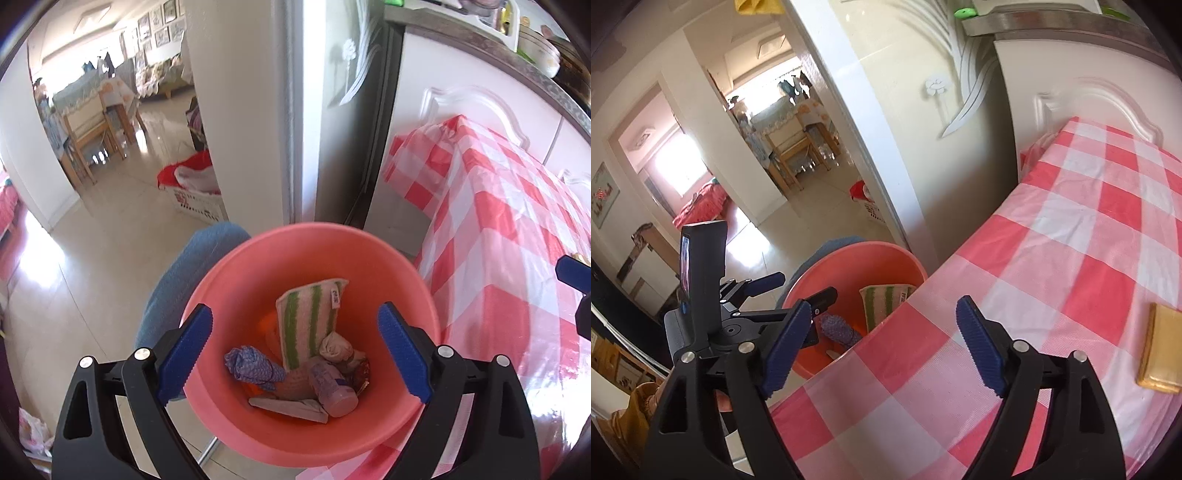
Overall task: Collect trash
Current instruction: 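Return both open grippers to the table toward the sponge and wipe packet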
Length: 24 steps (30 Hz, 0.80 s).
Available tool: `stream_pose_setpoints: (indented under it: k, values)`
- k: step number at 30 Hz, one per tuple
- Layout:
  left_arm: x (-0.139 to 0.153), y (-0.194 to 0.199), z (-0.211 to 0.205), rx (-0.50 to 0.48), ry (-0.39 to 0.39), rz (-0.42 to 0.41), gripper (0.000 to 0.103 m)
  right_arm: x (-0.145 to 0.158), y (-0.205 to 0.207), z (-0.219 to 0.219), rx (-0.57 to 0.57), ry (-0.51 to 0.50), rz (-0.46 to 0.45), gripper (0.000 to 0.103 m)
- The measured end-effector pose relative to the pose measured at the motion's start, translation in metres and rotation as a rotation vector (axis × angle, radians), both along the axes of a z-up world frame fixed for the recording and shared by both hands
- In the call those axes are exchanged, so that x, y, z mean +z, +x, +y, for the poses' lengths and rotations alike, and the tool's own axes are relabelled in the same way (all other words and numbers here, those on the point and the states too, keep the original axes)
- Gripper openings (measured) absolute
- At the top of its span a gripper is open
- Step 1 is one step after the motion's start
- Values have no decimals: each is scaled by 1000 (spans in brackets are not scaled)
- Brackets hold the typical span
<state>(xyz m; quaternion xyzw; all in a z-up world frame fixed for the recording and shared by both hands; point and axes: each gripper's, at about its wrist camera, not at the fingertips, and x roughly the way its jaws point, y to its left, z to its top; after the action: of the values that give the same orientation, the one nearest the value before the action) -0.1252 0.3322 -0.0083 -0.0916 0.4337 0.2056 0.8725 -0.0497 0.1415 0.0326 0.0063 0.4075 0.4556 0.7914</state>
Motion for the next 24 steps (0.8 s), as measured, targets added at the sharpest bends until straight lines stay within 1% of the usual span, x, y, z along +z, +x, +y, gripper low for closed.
stream_pose_setpoints:
  k: [5,16,24]
  values:
    - [15,4,-14,-23,33,-11,93,6,2,-23,-42,31,1,89]
    - [40,13,-53,-84,92,-21,93,14,2,-78,-130,126,-5,91]
    - [52,19,-83,-132,137,-16,93,19,0,-119,-198,178,-16,92]
